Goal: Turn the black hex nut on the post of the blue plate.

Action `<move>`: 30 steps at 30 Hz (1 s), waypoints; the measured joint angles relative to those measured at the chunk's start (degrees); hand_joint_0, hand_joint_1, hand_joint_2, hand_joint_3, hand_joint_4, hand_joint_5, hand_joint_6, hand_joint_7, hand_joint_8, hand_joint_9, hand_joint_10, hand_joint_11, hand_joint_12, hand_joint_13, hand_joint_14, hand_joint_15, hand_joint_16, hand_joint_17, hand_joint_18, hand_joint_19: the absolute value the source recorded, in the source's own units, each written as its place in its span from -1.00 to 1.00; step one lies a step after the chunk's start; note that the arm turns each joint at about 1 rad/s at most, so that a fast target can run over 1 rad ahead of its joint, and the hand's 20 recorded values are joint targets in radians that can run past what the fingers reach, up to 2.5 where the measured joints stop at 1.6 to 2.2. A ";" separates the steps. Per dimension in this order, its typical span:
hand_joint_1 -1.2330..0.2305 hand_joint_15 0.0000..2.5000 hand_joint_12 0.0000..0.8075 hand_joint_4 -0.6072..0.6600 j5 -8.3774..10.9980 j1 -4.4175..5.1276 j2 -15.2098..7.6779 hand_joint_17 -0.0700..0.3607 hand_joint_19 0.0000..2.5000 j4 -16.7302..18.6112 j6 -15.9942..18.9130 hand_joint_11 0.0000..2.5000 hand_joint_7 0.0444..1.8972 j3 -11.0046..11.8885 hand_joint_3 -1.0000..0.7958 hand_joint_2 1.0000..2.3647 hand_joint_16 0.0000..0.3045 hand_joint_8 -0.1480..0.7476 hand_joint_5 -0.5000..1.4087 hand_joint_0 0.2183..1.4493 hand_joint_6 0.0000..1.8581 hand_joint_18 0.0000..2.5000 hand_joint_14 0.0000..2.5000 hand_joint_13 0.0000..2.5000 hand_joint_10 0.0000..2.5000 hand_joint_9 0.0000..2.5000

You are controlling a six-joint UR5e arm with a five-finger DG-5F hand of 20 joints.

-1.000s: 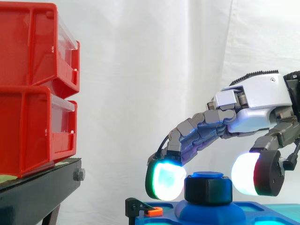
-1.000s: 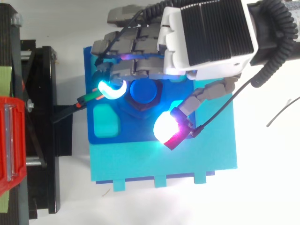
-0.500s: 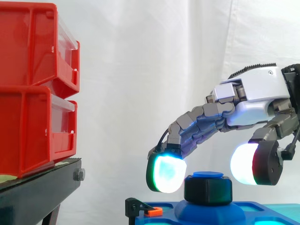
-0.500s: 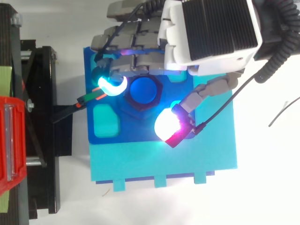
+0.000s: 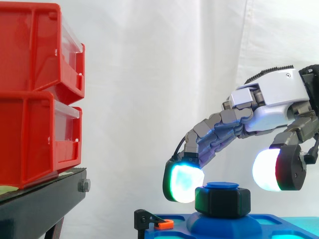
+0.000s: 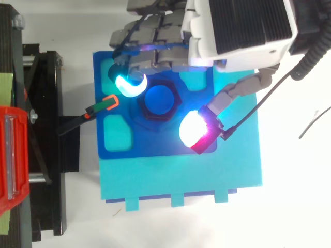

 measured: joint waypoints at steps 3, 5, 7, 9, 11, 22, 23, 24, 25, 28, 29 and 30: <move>-0.05 -0.94 -0.06 0.42 -0.09 -0.13 0.01 -0.14 -0.80 -0.37 -0.14 -1.00 -0.11 0.27 -0.44 -1.00 -0.67 -0.05 -0.68 -0.63 -0.46 -0.76 -1.00 -0.73 -1.00 -0.72; -0.05 -0.94 -0.07 0.42 -0.17 -0.24 0.00 -0.14 -0.80 -0.47 -0.17 -1.00 -0.11 0.38 -0.44 -1.00 -0.67 -0.05 -0.68 -0.63 -0.46 -0.76 -1.00 -0.73 -1.00 -0.72; -0.05 -0.94 -0.07 0.41 -0.33 -0.34 0.01 -0.14 -0.80 -0.48 -0.18 -1.00 -0.11 0.44 -0.44 -1.00 -0.67 -0.05 -0.68 -0.63 -0.46 -0.76 -1.00 -0.73 -1.00 -0.72; -0.05 -0.94 -0.07 0.42 -0.57 -0.50 0.01 -0.14 -0.80 -0.43 -0.19 -1.00 -0.11 0.49 -0.44 -1.00 -0.67 -0.05 -0.68 -0.63 -0.46 -0.76 -1.00 -0.73 -1.00 -0.72; -0.05 -0.94 -0.07 0.42 -0.74 -0.65 -0.01 -0.14 -0.80 -0.37 -0.19 -1.00 -0.11 0.51 -0.44 -1.00 -0.67 -0.05 -0.68 -0.62 -0.46 -0.76 -1.00 -0.72 -1.00 -0.72; -0.05 -0.94 -0.07 0.41 -1.53 -1.08 -0.03 -0.15 -0.80 -0.12 -0.15 -1.00 -0.12 1.37 -0.44 -1.00 -0.67 -0.05 -0.67 -0.62 -0.46 -0.76 -1.00 -0.72 -1.00 -0.72; -0.05 -0.94 -0.07 0.41 -1.60 -1.08 -0.03 -0.15 -0.80 -0.20 -0.16 -1.00 -0.12 1.59 -0.44 -1.00 -0.67 -0.05 -0.67 -0.62 -0.46 -0.76 -1.00 -0.72 -1.00 -0.72; -0.05 -0.94 -0.07 0.41 -1.68 -1.05 -0.02 -0.15 -0.80 -0.33 -0.15 -1.00 -0.12 1.84 -0.44 -1.00 -0.67 -0.05 -0.67 -0.62 -0.46 -0.76 -1.00 -0.72 -1.00 -0.72; -0.05 -0.94 -0.07 0.41 -1.73 -0.99 -0.02 -0.15 -0.80 -0.40 -0.16 -1.00 -0.12 1.99 -0.44 -1.00 -0.67 -0.05 -0.68 -0.62 -0.46 -0.76 -1.00 -0.72 -1.00 -0.72; -0.06 -0.94 -0.07 0.41 -1.78 -0.71 -0.04 -0.15 -0.80 -0.37 -0.18 -1.00 -0.12 2.32 -0.44 -1.00 -0.67 -0.05 -0.68 -0.62 -0.46 -0.76 -1.00 -0.73 -1.00 -0.72; -0.06 -0.94 -0.07 0.41 -1.75 -0.62 -0.05 -0.15 -0.80 -0.30 -0.18 -1.00 -0.12 2.37 -0.44 -1.00 -0.67 -0.05 -0.68 -0.62 -0.46 -0.76 -1.00 -0.73 -1.00 -0.72; -0.06 -0.94 -0.07 0.41 -1.71 -0.46 -0.05 -0.15 -0.80 -0.10 -0.18 -1.00 -0.12 2.41 -0.44 -1.00 -0.67 -0.05 -0.68 -0.62 -0.46 -0.76 -1.00 -0.73 -1.00 -0.72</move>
